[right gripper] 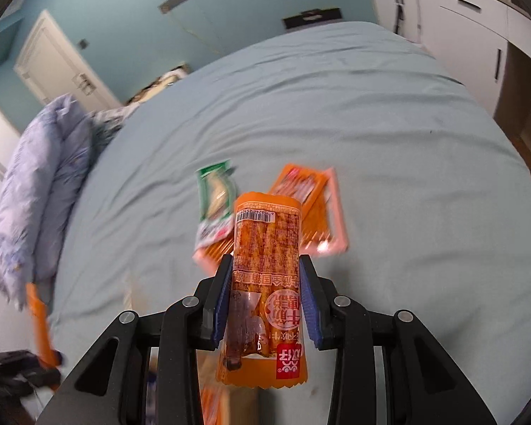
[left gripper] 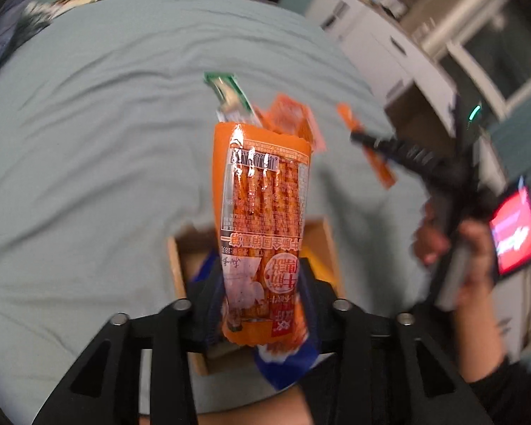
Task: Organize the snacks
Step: 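Carry both orange packs over the box and open both tools to drop them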
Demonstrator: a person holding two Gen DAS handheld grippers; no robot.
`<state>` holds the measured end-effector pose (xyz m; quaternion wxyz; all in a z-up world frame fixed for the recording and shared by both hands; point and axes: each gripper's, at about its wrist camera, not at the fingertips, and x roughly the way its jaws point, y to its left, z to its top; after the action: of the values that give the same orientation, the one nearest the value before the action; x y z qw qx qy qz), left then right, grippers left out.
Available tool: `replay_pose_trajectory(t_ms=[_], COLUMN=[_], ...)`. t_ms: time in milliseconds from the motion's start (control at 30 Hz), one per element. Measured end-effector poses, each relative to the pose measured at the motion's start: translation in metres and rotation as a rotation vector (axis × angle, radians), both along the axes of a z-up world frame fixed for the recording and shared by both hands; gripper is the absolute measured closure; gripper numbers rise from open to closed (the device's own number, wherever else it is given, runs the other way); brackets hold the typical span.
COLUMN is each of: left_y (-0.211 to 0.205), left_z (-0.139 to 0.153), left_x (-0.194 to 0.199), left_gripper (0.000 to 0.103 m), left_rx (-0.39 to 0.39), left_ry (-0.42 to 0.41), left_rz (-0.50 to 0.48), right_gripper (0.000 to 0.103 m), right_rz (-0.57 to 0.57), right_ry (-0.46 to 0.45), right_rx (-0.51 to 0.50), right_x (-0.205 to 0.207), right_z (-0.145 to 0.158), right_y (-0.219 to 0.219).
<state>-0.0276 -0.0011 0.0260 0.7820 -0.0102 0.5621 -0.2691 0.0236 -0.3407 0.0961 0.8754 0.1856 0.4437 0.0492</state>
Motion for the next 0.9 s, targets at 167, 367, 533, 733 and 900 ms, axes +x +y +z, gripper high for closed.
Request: replay_pose_trajectory(t_ms=[167,367,533,733,900], left_y=[0.014,0.051,0.057,0.046,0.034], left_z=[-0.034,0.004,-0.002,-0.010,-0.011], left_x=[-0.006,-0.002,-0.002,-0.002,-0.001], left_gripper=[0.046,0.019,0.017,0.017,0.017], left_rx=[0.133,0.073,0.108,0.167,0.195], left_ry=[0.054,-0.121,-0.124,-0.138,-0.174], left_rz=[0.050,0.232,0.244,0.243,0.224], right_gripper=[0.069,0.069,0.061,0.036,0.036], right_rz=[0.075,0.198,0.342,0.110,0.046], right_ry=[-0.041,-0.046,-0.044,0.009,0.000], right_rx=[0.052,0.021,0.017,0.103,0.056], right_x=[-0.060,-0.115,-0.121,-0.097,-0.096], right_z=[0.010,0.014,0.016,-0.002,0.004], right_y=[0.013,0.033,0.065,0.040,0.009])
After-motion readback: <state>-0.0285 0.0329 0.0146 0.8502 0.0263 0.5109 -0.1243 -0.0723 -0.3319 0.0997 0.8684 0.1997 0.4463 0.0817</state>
